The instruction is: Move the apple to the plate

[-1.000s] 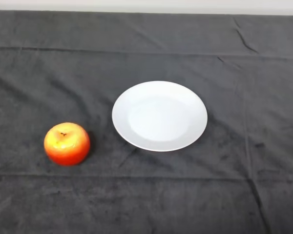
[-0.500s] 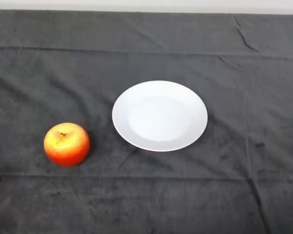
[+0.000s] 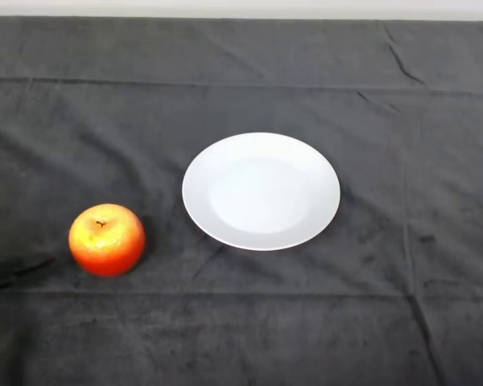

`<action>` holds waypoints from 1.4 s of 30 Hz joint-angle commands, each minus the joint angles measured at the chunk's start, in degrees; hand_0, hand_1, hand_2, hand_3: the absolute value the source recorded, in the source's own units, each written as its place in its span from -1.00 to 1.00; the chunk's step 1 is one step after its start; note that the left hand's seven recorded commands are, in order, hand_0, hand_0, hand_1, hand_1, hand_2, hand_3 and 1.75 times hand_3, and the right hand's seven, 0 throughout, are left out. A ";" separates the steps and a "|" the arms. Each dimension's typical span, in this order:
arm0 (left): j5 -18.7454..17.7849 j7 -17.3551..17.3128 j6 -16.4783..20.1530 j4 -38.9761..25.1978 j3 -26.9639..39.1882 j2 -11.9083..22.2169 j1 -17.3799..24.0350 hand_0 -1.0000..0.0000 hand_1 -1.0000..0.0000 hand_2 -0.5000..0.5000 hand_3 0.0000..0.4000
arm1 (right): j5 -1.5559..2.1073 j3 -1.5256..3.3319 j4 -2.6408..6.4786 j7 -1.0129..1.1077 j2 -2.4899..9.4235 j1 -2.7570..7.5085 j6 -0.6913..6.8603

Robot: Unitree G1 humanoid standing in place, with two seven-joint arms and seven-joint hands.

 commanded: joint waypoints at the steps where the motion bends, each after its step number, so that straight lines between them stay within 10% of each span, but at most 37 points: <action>1: 1.06 0.05 1.29 -2.12 -1.81 -0.42 -0.37 1.00 1.00 0.00 -1.00 | -0.36 -0.87 -0.03 -0.16 -1.07 0.30 -0.42; 20: 0.75 0.03 6.98 9.15 -15.12 -4.37 -12.14 1.00 1.00 0.00 -1.00 | -0.33 -0.79 -0.41 -0.39 -0.97 0.43 -0.34; 22: 0.53 -0.11 6.84 10.22 -16.09 -4.51 -12.78 0.70 1.00 -0.15 -0.70 | -0.33 -0.79 -0.41 -0.39 -0.97 0.43 -0.33; 23: 0.38 -0.21 6.70 10.93 -16.70 -4.56 -13.14 -0.46 0.85 -0.65 0.46 | -0.32 -0.79 -0.41 -0.39 -0.97 0.43 -0.33; 24: 0.28 -0.30 6.58 11.44 -17.11 -4.57 -13.37 -1.00 -0.51 -0.24 1.00 | -0.32 -0.79 -0.41 -0.40 -0.97 0.43 -0.33; 25: 0.18 -0.40 6.43 11.94 -17.51 -4.56 -13.56 -1.00 -1.00 0.00 1.00 | -0.31 -0.79 -0.40 -0.40 -0.97 0.43 -0.32; 42: 0.33 -0.43 9.34 13.04 -22.00 -3.41 -16.71 -1.00 -1.00 0.00 1.00 | -0.24 -0.81 -0.30 -0.37 -1.02 0.39 -0.29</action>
